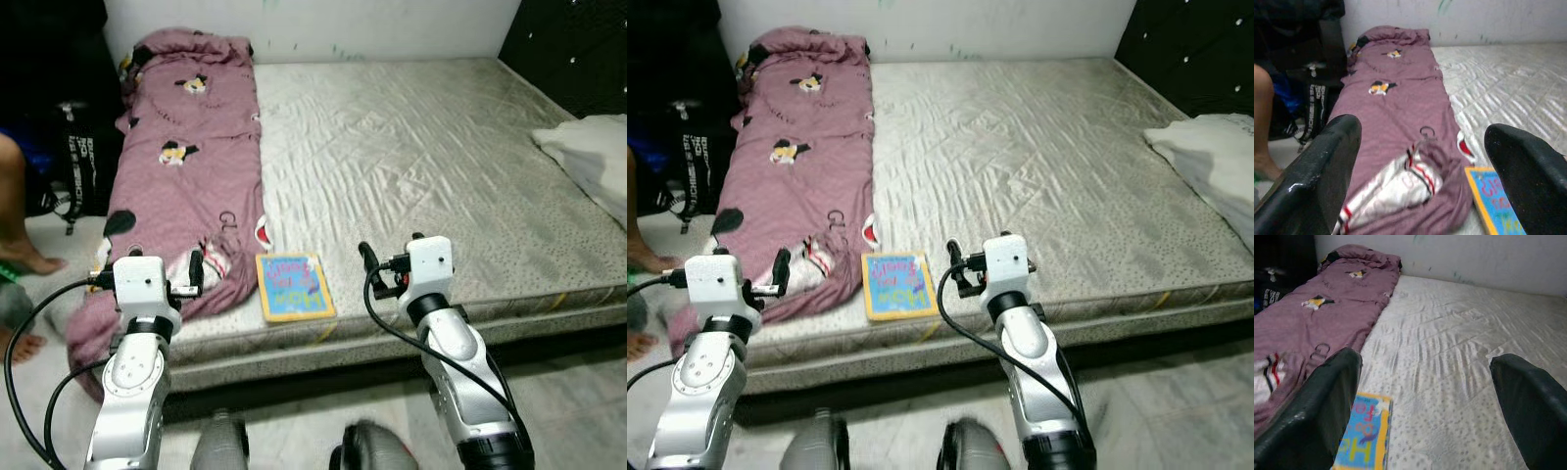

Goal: Clean up the room

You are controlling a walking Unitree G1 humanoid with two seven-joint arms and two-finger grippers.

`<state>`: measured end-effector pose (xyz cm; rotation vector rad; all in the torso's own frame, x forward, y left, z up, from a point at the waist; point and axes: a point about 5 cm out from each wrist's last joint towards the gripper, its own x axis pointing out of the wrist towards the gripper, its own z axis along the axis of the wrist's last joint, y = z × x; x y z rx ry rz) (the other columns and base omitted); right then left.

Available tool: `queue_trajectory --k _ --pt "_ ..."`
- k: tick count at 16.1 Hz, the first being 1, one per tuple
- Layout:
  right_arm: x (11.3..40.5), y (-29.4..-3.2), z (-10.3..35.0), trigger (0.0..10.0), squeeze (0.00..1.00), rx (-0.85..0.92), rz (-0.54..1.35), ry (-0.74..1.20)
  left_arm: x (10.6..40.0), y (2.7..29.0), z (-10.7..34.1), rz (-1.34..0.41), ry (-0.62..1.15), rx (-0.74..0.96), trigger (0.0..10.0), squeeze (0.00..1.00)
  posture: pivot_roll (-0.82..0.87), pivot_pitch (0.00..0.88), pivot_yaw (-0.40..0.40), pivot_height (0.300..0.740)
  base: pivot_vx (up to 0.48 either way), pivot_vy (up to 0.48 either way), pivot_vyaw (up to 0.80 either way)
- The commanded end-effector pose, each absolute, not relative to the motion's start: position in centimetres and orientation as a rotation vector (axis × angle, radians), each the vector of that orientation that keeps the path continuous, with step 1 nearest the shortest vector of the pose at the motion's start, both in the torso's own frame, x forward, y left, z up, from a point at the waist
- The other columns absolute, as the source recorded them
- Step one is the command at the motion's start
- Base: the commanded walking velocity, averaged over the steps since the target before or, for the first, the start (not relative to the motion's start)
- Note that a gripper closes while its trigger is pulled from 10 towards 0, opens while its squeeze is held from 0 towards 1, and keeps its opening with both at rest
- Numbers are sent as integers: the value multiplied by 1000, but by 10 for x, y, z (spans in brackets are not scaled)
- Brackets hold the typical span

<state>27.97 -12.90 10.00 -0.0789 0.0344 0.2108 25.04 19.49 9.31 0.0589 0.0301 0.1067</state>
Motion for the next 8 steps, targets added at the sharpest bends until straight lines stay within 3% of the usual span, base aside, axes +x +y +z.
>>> queue_trajectory --k 1,3,8 --pt "280 -128 101 10000 0 -75 218 33 250 196 93 113 32 62 10000 0 55 32 -19 599 0 0 0" --pt "280 -127 101 10000 0 -73 223 32 250 196 94 118 32 61 10000 0 56 33 -20 569 0 0 0" --pt "283 -125 100 10000 0 -74 235 37 248 199 95 131 25 48 10000 0 60 38 -24 569 0 0 0"
